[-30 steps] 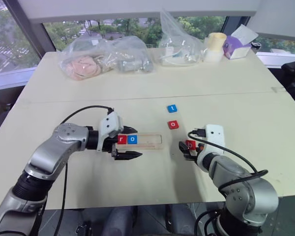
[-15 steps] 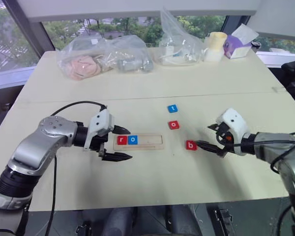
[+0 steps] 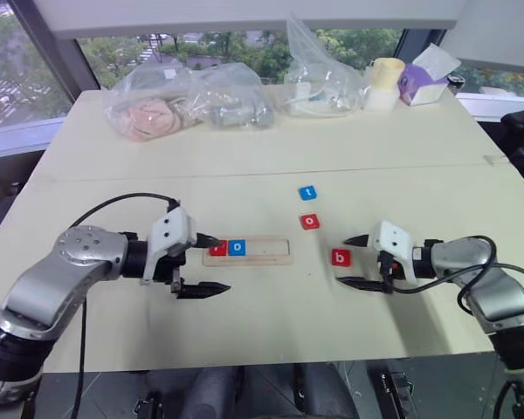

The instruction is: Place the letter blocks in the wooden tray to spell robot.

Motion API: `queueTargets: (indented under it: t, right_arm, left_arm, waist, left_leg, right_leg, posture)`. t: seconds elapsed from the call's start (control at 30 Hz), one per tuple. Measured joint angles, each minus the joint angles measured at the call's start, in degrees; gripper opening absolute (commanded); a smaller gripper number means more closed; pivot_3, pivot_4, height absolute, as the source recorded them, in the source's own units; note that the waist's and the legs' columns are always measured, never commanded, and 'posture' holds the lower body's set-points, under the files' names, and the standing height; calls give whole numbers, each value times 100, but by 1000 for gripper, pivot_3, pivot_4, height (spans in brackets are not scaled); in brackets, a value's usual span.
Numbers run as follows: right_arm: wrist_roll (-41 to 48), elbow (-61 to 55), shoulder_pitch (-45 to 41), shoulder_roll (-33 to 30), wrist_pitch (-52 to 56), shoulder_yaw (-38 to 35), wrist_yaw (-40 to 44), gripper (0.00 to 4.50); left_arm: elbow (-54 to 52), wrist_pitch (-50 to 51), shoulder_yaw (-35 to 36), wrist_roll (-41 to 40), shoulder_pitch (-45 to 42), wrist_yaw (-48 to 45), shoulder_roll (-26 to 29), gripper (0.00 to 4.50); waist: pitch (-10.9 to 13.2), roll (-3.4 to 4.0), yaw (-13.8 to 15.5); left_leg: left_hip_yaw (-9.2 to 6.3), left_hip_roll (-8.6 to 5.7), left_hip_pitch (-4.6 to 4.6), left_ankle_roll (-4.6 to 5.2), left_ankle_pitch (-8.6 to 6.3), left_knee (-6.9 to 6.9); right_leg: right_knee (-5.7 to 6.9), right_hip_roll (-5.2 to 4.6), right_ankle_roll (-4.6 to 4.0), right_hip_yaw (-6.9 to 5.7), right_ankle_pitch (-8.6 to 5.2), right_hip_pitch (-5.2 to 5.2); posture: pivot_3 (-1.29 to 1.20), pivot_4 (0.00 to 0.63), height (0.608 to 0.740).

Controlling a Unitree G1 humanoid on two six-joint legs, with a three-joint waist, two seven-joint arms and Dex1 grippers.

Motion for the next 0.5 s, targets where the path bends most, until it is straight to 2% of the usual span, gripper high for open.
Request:
queueTargets:
  t: [0.17,0.2,0.23,0.4,0.5]
  right_arm:
    - [-13,213,-39,13,-197,-14,81,4480]
    - [-8,224,-38,16,-203,-16,94,3951]
    - [4,231,-34,24,-208,-12,128,3694]
    - [29,263,-26,64,-255,-10,228,1183]
    - [14,265,-65,184,-232,-10,153,1125]
  left_arm:
    - [-91,57,26,-41,117,63,42,4500]
    - [-91,57,26,-41,122,75,42,4500]
    - [-91,57,26,-41,121,82,42,4500]
    - [-89,57,21,-38,60,85,41,4500]
    - [-73,27,0,16,60,71,42,4500]
  waist:
    - [-1,0,12]
    - [-1,0,14]
    - [-1,0,13]
    - [-1,0,10]
    - [-1,0,-12]
  left_leg:
    - [0,0,2,0,0,2]
    - [0,0,3,-1,0,3]
    - [0,0,4,-1,0,3]
    - [0,0,6,-1,0,3]
    - [4,5,11,-1,0,2]
  right_leg:
    - [0,0,-2,2,1,4]
    - [0,0,-2,2,1,5]
    - [0,0,-3,2,2,6]
    - [1,1,-3,2,2,6]
    - [2,5,-5,5,3,7]
  posture:
    - [0,150,740]
    - [0,150,740]
    - [0,150,740]
    - [0,150,740]
    - [0,150,740]
